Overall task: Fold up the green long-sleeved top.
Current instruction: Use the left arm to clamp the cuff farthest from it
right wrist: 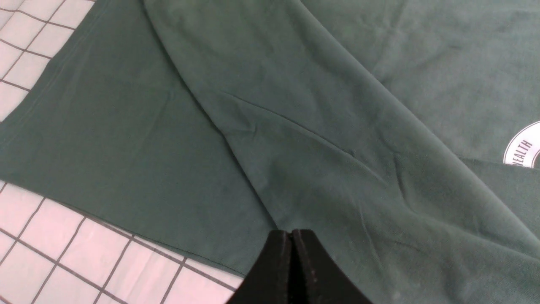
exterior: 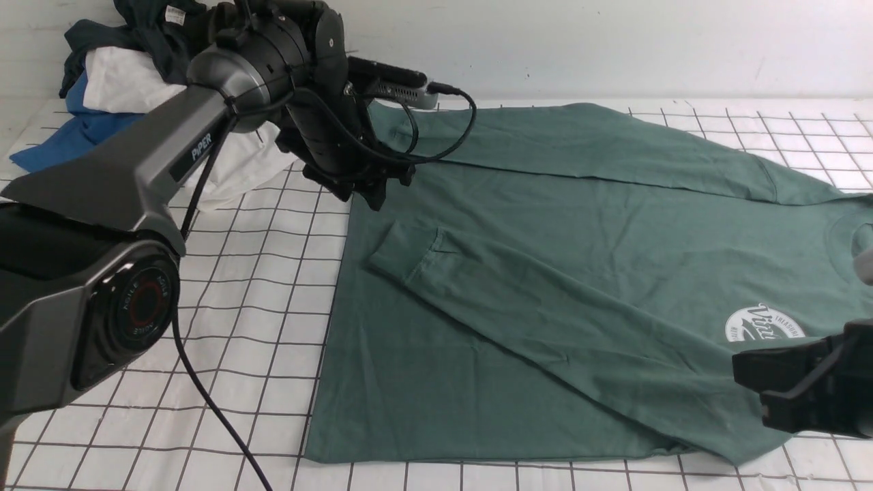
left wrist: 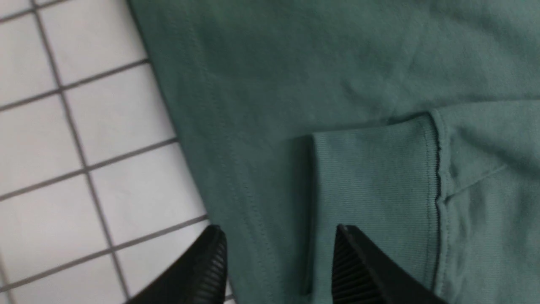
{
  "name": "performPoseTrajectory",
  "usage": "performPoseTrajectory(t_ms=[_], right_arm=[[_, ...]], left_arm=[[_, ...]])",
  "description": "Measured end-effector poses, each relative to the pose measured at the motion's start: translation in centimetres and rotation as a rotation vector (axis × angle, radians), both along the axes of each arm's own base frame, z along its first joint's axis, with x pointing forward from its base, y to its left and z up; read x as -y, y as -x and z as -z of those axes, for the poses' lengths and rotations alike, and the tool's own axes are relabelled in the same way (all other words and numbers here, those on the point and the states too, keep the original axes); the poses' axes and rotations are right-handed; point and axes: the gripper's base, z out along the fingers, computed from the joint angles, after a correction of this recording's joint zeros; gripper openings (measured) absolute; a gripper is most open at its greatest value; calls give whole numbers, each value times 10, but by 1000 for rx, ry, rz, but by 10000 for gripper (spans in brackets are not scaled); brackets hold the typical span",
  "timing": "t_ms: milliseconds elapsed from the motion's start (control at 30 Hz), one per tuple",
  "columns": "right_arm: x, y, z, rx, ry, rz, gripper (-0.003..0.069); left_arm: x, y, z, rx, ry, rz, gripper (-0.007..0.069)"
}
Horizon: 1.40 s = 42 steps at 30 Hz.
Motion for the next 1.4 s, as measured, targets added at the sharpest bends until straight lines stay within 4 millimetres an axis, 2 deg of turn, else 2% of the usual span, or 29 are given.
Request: performPoseTrajectory(t_ms=[133, 167, 267, 400, 500, 667, 800, 1033, 1200, 1400], right_arm=[[0, 0, 0, 0, 0, 0, -6], [0, 0, 0, 1, 1, -1, -6], [0, 0, 0, 1, 1, -1, -6], [0, 0, 0, 1, -6, 2, -6], [0, 0, 0, 0, -9, 4, -6], [0, 0, 0, 0, -12, 5, -6], [0, 0, -1, 0, -13, 6, -6], [0, -1, -1, 3, -13, 9, -6], [0, -1, -1, 8, -8, 7, -6], [0, -1, -1, 13, 1, -1, -6]], left_arm=[[4, -5, 28, -36, 15, 1, 304], [4, -5, 28, -35, 15, 2, 304], [8, -5, 40, -66, 41, 30, 211], [16, -2, 39, -82, 106, 110, 59], [19, 2, 38, -106, 139, 160, 6], [20, 5, 30, -108, 149, 187, -5], [17, 7, 9, -60, 129, 191, -5], [0, 6, -12, 10, -24, 122, -5], [-5, 3, -13, 41, -83, 96, -5], [-2, -2, 8, 27, -76, 117, 38]])
